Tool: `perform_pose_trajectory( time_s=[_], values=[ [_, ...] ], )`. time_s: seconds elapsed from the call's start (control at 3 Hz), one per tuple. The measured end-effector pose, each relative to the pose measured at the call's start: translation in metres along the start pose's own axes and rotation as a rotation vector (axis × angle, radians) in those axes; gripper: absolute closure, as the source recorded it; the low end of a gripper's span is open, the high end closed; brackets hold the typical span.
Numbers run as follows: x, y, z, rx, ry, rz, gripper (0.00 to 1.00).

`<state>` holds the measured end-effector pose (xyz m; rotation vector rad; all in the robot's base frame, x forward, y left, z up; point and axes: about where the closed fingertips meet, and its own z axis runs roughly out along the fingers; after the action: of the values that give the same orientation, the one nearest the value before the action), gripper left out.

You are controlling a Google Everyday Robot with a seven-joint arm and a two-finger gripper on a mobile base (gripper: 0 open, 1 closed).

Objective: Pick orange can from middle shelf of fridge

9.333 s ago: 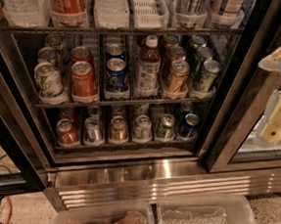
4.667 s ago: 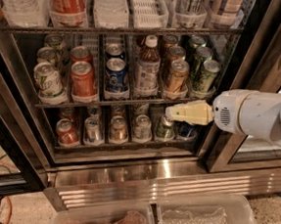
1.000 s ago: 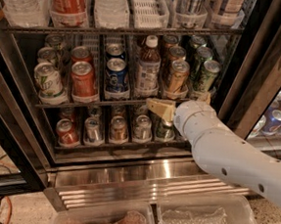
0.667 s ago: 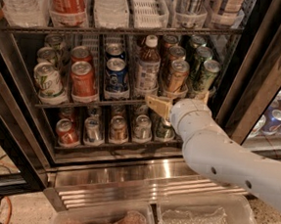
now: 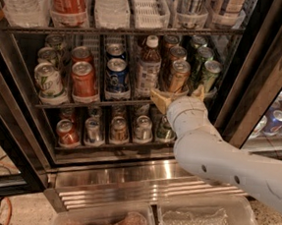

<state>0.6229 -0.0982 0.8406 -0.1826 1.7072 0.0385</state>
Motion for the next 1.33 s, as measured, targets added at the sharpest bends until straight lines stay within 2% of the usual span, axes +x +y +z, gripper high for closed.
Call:
perform_pose_trajectory(
  time_s=[0.33, 0.67, 1.0, 1.33],
  values=[
    [0.001, -0.003, 0.003, 0.021, -0.006, 0.001, 0.19],
    [0.006, -0.011, 0.007, 0.055, -0.001, 0.011, 0.19],
    [0.01, -0.016, 0.011, 0.074, 0.004, 0.015, 0.26],
    [0.008, -0.017, 0.016, 0.08, -0.007, 0.01, 0.25]
  ],
)
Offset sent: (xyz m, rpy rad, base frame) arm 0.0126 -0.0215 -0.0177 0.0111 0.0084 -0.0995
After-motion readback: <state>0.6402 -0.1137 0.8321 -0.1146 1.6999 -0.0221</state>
